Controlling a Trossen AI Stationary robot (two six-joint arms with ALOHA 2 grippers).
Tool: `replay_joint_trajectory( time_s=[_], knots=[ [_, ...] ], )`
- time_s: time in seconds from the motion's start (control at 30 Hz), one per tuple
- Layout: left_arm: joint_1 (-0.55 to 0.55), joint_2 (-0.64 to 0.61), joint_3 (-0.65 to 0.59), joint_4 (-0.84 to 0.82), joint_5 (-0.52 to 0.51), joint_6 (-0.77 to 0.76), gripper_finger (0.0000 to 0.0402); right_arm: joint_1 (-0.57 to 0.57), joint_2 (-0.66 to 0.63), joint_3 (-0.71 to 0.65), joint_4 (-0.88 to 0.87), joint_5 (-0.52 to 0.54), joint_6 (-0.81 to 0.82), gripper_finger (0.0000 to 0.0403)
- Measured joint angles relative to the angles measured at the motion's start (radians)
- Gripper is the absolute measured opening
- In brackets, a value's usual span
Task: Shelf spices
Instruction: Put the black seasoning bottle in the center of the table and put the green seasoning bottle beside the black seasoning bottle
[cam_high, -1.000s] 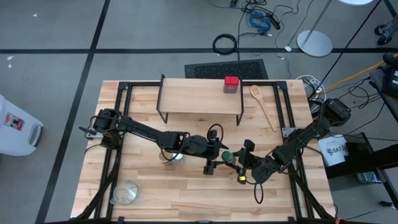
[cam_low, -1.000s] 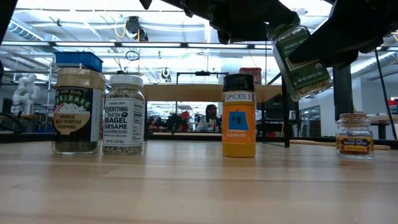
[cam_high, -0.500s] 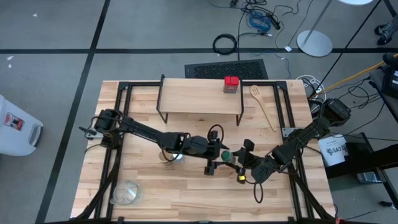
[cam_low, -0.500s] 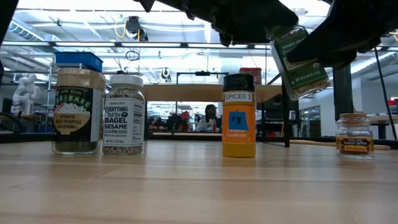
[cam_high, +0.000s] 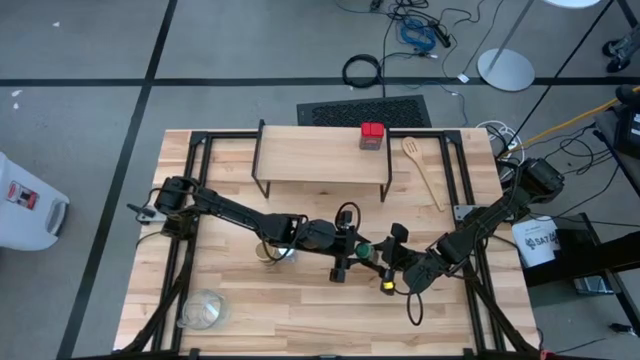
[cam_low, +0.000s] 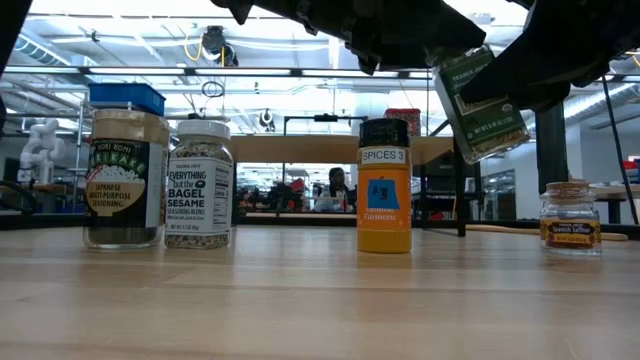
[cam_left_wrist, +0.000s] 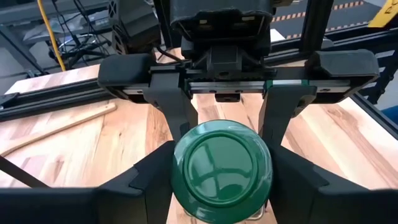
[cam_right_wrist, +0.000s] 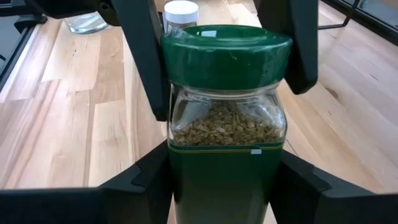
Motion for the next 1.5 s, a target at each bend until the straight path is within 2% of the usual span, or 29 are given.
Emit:
replay_joint_trajectory(
  time_s=[0.27,0.57,0.7,0.97,1.2,1.5],
  knots=[
    [0.0,0.0,0.0,-0.009,0.0,0.002,0.0206,0.0,0.0,0.0,0.0,-0.004,0.011,0.0203],
    [-0.002,0.0,0.0,-0.055,-0.007,-0.019,0.0206,0.002,-0.052,0.0,-0.018,-0.05,0.047,0.0288],
    [0.002,0.0,0.0,-0.052,-0.032,-0.028,0.0206,0.003,-0.097,0.0,-0.054,-0.076,0.048,0.0309],
    [0.029,0.0,0.0,-0.08,-0.058,-0.076,0.0206,0.014,-0.197,0.0,-0.1,-0.208,0.12,0.031],
    [0.047,0.0,0.0,-0.131,-0.047,-0.076,0.0206,0.053,-0.26,0.0,-0.139,-0.204,0.164,0.031],
    [0.045,0.021,-0.001,-0.148,-0.037,-0.083,0.0206,0.054,-0.265,0.0,-0.156,-0.166,0.147,0.031]
  ],
)
